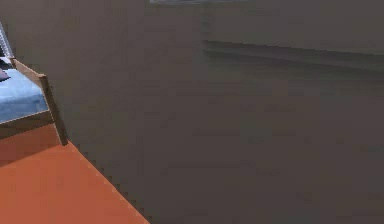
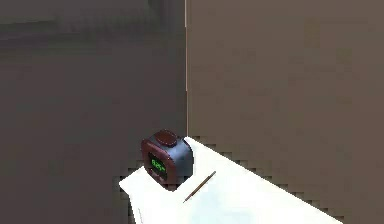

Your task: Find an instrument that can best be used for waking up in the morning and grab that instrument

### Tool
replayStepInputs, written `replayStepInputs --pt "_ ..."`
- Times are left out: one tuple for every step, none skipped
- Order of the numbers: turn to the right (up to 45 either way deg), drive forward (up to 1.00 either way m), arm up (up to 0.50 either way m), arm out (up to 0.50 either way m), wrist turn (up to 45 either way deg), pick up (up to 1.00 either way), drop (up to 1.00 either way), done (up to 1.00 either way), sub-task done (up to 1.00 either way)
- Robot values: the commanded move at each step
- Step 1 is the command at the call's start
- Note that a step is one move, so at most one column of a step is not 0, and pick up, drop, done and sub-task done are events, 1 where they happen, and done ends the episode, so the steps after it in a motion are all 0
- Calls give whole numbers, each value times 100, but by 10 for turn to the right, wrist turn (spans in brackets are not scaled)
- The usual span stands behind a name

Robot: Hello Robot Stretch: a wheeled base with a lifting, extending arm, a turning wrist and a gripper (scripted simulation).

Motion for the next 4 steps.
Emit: replayStepInputs --pt "0 0 38 0 0 0 0 0 0" --pt "0 0 0 16 0 0 0 0 0" --pt "0 0 0 0 450 0 0 0 0" --pt "0 0 0 0 450 0 0 0 0"
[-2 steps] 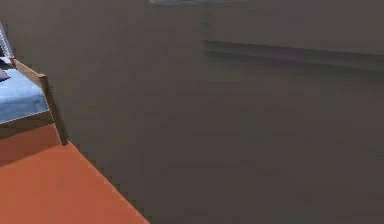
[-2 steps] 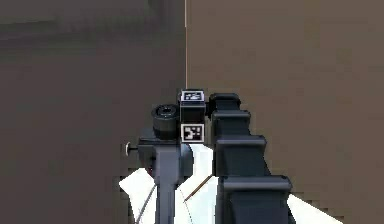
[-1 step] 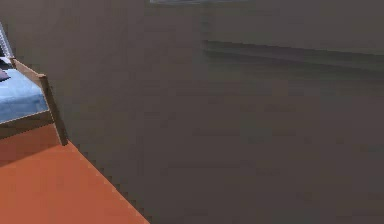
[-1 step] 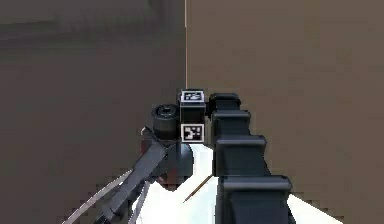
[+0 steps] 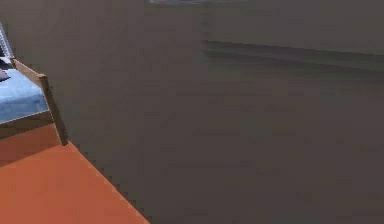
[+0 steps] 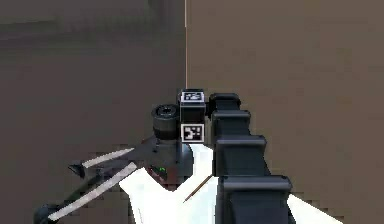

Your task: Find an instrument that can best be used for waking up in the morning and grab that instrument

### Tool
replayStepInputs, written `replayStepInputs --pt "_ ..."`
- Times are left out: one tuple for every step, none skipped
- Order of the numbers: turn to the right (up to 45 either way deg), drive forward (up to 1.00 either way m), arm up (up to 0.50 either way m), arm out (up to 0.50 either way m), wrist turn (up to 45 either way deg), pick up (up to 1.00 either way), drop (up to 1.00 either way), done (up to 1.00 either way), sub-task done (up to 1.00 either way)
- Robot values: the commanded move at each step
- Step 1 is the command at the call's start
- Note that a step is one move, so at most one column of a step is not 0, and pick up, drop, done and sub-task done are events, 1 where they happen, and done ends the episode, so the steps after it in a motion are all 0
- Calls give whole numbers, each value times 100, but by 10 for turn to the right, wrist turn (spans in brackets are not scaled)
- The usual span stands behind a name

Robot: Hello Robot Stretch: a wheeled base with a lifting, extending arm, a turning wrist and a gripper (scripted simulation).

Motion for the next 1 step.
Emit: replayStepInputs --pt "0 0 0 0 450 0 0 0 0"
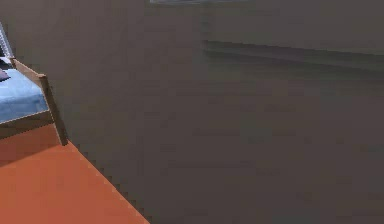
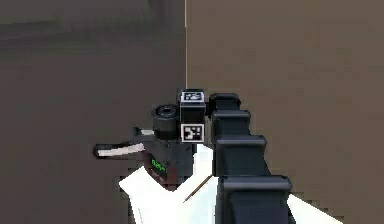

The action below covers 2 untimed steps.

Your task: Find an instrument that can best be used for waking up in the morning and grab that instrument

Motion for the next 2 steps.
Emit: replayStepInputs --pt "0 0 0 0 360 0 0 0 0" --pt "0 0 -22 0 0 0 0 0 0"
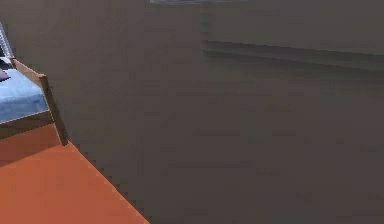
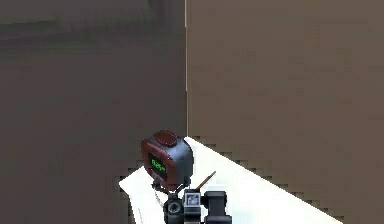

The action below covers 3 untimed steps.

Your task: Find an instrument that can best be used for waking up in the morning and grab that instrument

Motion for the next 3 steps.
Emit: replayStepInputs --pt "0 0 0 0 0 100 0 0 0" --pt "0 0 10 0 0 0 0 0 0" --pt "0 0 0 0 0 0 0 100 0"
